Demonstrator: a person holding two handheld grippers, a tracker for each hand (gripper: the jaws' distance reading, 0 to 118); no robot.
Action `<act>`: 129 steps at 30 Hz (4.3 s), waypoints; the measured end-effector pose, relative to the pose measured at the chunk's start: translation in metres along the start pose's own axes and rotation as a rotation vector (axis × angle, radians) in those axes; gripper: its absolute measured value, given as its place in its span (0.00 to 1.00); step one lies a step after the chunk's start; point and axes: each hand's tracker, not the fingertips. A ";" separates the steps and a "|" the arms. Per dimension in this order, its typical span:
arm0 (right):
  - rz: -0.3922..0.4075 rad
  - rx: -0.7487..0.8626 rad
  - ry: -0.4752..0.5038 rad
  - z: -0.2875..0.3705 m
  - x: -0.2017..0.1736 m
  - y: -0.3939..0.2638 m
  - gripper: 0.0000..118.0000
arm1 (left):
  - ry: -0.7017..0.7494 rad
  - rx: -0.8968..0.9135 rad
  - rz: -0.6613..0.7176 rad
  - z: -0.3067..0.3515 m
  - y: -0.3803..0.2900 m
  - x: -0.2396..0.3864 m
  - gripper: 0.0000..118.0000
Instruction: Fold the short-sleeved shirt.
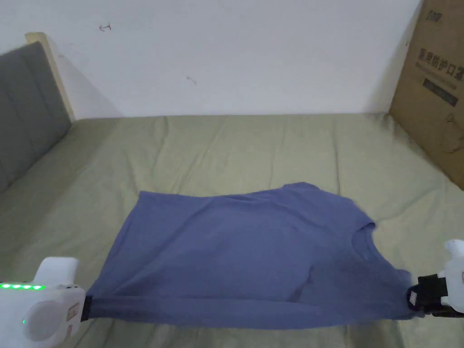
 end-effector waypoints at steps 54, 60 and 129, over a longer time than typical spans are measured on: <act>0.016 0.129 -0.053 -0.012 -0.022 -0.151 0.01 | -0.116 -0.045 0.177 0.004 -0.110 0.017 0.01; 0.052 0.087 -0.117 -0.034 -0.012 -0.136 0.67 | -0.112 -0.043 0.156 0.008 -0.108 0.017 0.01; 0.012 0.059 -0.117 -0.086 -0.001 0.024 0.01 | -0.134 -0.048 0.167 -0.065 0.039 0.000 0.26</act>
